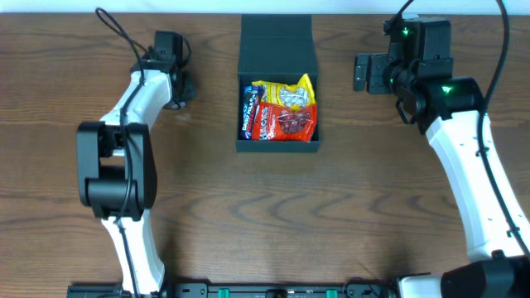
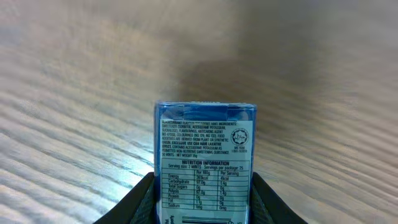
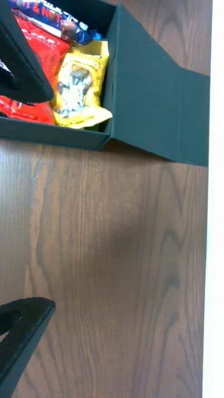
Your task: Pack container
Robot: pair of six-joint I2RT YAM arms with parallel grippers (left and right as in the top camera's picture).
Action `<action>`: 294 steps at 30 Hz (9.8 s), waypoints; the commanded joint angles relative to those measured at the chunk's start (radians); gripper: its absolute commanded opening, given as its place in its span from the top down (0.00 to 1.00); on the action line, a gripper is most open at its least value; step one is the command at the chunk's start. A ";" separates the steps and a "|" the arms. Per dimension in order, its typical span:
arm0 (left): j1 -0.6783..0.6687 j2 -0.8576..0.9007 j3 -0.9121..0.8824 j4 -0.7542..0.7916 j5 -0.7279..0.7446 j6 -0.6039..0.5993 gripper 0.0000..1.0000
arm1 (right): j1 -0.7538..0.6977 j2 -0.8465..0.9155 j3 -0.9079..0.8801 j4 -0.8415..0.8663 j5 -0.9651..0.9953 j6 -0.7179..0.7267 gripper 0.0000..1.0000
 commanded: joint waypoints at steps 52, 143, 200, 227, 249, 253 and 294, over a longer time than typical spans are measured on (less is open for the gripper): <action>-0.364 -0.107 0.013 -0.024 -0.267 0.268 0.37 | -0.013 -0.003 0.005 -0.012 0.062 0.015 0.01; -0.327 -0.219 0.013 -0.082 0.067 0.043 0.94 | -0.013 -0.003 0.005 -0.011 0.062 0.016 0.01; -0.346 -0.136 0.060 -0.049 0.073 0.049 0.26 | -0.013 -0.003 0.005 -0.014 0.061 0.016 0.01; -0.043 -0.195 0.130 -0.041 0.499 0.293 0.94 | -0.073 0.234 0.005 0.032 -0.274 0.178 0.99; 0.021 0.228 0.208 0.192 0.689 -0.039 0.94 | -0.082 0.783 0.040 0.767 -0.718 0.713 0.98; 0.021 0.264 0.258 0.192 0.689 -0.061 0.94 | -0.074 0.866 0.146 0.768 -0.764 0.742 0.99; 0.016 0.310 0.576 -0.053 0.974 0.108 0.94 | -0.026 0.983 0.436 1.019 -1.274 0.718 0.98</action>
